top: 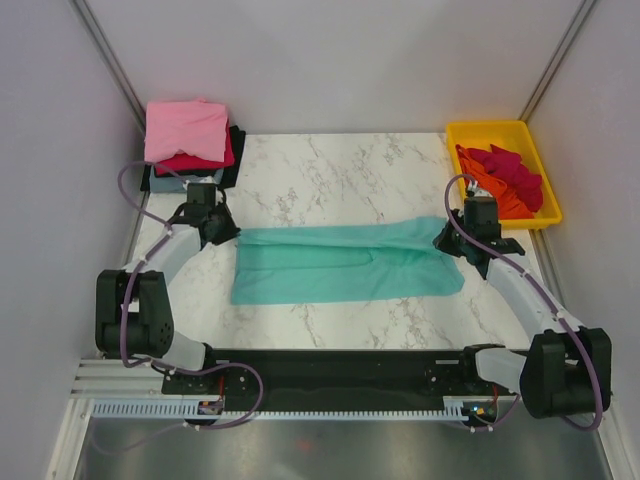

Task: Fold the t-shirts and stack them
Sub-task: Fold the tshirt

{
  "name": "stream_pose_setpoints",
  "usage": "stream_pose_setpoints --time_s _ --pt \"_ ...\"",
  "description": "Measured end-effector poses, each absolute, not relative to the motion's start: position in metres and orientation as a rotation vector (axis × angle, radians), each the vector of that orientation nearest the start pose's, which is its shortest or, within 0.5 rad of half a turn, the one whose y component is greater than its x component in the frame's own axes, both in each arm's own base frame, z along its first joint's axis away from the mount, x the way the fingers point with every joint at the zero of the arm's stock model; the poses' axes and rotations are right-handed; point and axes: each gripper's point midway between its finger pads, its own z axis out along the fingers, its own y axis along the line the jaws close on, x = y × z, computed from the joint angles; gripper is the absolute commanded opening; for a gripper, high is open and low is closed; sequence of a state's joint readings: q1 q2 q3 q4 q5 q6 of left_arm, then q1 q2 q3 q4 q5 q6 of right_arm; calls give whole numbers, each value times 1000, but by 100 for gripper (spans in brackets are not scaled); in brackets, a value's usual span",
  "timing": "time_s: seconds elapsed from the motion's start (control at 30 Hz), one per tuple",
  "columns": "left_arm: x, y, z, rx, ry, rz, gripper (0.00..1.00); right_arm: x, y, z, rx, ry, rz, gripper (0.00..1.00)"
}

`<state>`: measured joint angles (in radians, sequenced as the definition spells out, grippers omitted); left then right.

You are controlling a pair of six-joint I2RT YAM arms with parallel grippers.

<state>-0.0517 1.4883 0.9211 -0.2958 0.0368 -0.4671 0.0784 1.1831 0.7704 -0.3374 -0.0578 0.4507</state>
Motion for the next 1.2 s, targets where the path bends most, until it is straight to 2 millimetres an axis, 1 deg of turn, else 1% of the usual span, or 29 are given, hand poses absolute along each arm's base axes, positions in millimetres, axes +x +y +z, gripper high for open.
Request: stream_pose_setpoints --time_s 0.13,0.17,0.23,0.3,0.33,0.37,0.4,0.43,0.47,0.53,0.6,0.67,0.8,0.87,0.9,0.93,1.0,1.1,1.2 --pt "353 -44 71 -503 2431 -270 2 304 51 94 454 2348 317 1" --pt "350 -44 70 -508 2433 -270 3 298 50 88 468 2358 316 2" --pt "345 -43 67 -516 2438 -269 9 289 49 80 494 2366 316 4" --pt "339 -43 62 -525 2446 -268 34 282 47 72 532 2364 308 11" --pt "337 -43 60 -535 2450 -265 47 279 46 70 552 2361 303 20" --pt "334 -42 57 -552 2450 -260 65 276 44 68 574 2354 294 31" --pt "328 -40 54 -581 2449 -247 70 273 42 67 600 2343 288 62" --pt "325 -38 53 -585 2450 -237 76 271 39 67 615 2332 277 72" --pt "320 -35 53 -602 2442 -221 78 269 37 66 638 2316 271 79" --pt "310 -28 56 -633 2418 -181 78 263 33 66 673 2289 258 88" --pt "306 -21 67 -656 2367 -150 77 258 30 67 697 2265 255 89" --pt "307 -15 86 -668 2289 -135 75 255 29 71 709 2241 258 87" --pt "311 -12 119 -659 2184 -154 75 261 34 83 683 2205 298 79" --pt "315 -15 134 -642 2160 -178 74 269 40 89 650 2219 312 70" --pt "318 -17 141 -628 2152 -192 73 275 46 92 625 2235 315 65" --pt "321 -20 149 -605 2147 -214 72 284 52 95 595 2252 319 59" --pt "324 -27 163 -550 2143 -255 72 297 63 96 551 2285 323 50" --pt "318 -36 180 -471 2149 -302 72 316 75 88 488 2344 296 44" --pt "301 -40 194 -398 2140 -323 73 326 80 74 443 2399 261 42"
